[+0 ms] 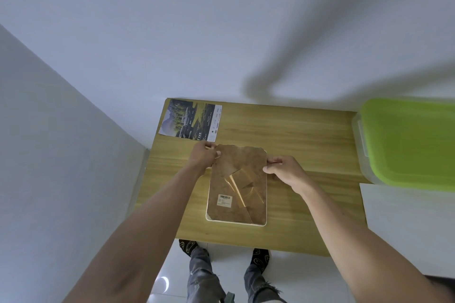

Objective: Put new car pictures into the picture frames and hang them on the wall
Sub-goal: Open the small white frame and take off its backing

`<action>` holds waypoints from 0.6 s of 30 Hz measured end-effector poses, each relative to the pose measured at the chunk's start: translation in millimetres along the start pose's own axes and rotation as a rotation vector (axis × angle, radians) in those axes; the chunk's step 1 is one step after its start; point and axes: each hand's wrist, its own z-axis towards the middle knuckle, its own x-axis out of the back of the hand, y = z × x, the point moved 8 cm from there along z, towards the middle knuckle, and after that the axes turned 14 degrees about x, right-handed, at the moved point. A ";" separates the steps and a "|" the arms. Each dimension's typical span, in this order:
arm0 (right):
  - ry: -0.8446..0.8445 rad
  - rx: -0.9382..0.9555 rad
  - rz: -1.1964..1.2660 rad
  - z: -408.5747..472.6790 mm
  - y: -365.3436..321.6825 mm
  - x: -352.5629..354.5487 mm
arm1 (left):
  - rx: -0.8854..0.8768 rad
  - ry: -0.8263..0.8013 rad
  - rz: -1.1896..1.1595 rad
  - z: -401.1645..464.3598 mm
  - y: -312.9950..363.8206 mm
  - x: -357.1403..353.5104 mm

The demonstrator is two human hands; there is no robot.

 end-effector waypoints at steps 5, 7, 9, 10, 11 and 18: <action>0.029 0.025 -0.116 -5.5 9.6 -6.6 | -0.046 0.020 -0.033 -6.4 -1.9 4.3; 0.067 0.023 -0.152 -6.0 10.9 -5.8 | -0.041 0.021 0.004 -10.1 -3.2 7.3; 0.067 0.034 -0.194 -7.5 8.1 -6.8 | -0.017 -0.010 0.079 -17.1 -8.0 8.3; 0.067 0.044 -0.220 -8.3 5.9 -7.0 | -0.013 -0.031 0.140 -20.3 -12.7 7.6; 0.072 0.052 -0.246 -9.4 4.0 -7.4 | -0.017 -0.050 0.200 -23.5 -18.3 6.5; 0.114 0.073 -0.284 -22.5 5.4 -7.0 | -0.133 -0.045 0.275 -35.5 -34.0 5.2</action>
